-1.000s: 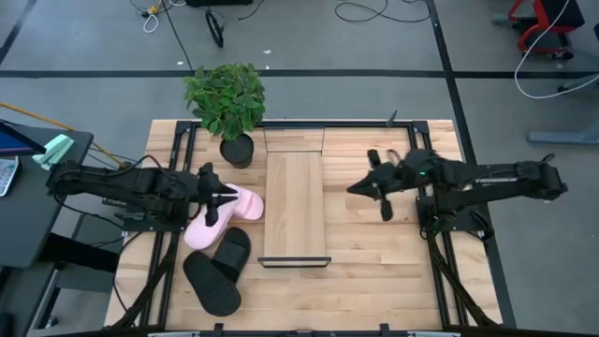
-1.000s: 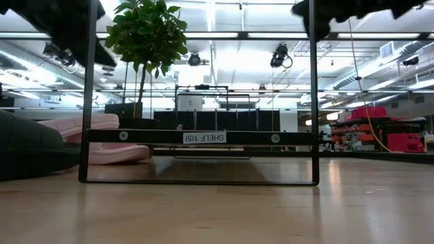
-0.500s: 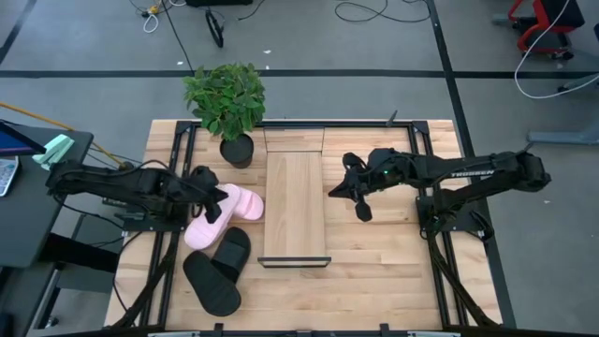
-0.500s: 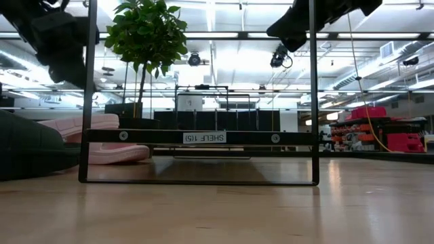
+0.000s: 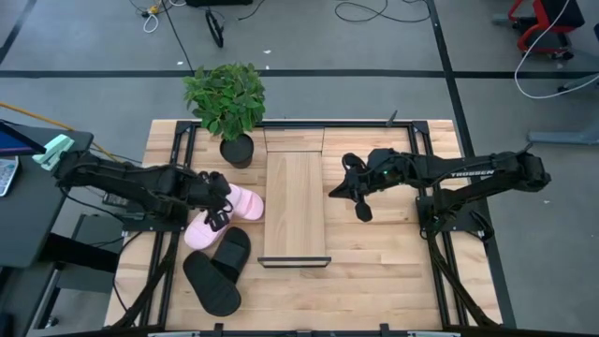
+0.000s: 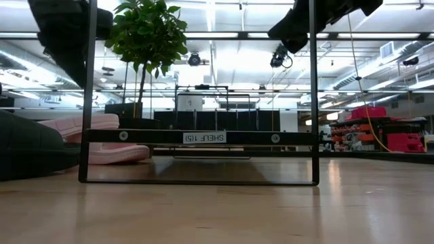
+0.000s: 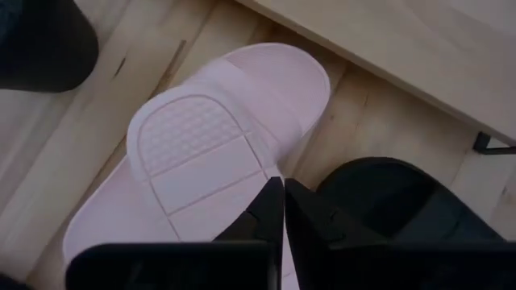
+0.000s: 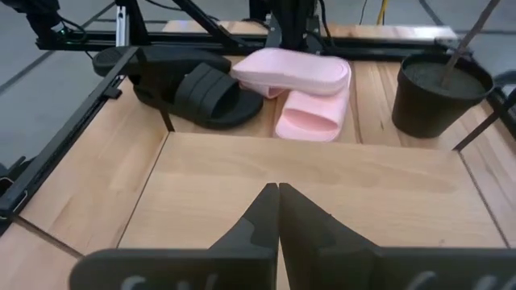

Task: Pick and place slides into the shelf
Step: Put the bottom black slipper on the shelf

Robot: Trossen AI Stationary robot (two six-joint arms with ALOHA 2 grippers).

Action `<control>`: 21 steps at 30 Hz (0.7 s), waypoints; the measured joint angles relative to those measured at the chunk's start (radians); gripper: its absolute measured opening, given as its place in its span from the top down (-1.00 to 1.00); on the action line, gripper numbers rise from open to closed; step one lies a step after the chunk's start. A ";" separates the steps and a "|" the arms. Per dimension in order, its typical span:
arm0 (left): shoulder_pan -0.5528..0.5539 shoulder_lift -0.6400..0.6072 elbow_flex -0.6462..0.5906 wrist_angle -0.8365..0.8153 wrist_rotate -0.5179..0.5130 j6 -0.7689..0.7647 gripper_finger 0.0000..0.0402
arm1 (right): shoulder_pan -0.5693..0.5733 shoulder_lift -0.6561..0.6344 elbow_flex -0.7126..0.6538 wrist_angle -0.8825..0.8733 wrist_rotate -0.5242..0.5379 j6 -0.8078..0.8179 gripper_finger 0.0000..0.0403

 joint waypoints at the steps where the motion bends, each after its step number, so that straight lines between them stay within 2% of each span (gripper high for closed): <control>1: 0.000 0.018 0.018 -0.011 0.000 0.001 0.86 | 0.000 0.000 0.000 -0.007 0.000 0.006 0.93; 10: 0.000 0.092 0.100 0.000 0.002 0.290 0.68 | 0.000 0.000 0.000 -0.045 0.001 -0.013 0.93; 18: -0.018 0.094 0.104 -0.003 0.023 0.130 0.70 | 0.000 0.000 0.000 -0.043 -0.015 -0.073 0.93; 21: -0.022 0.094 0.104 -0.003 0.029 0.124 0.73 | 0.000 0.000 0.000 -0.043 0.000 -0.057 0.93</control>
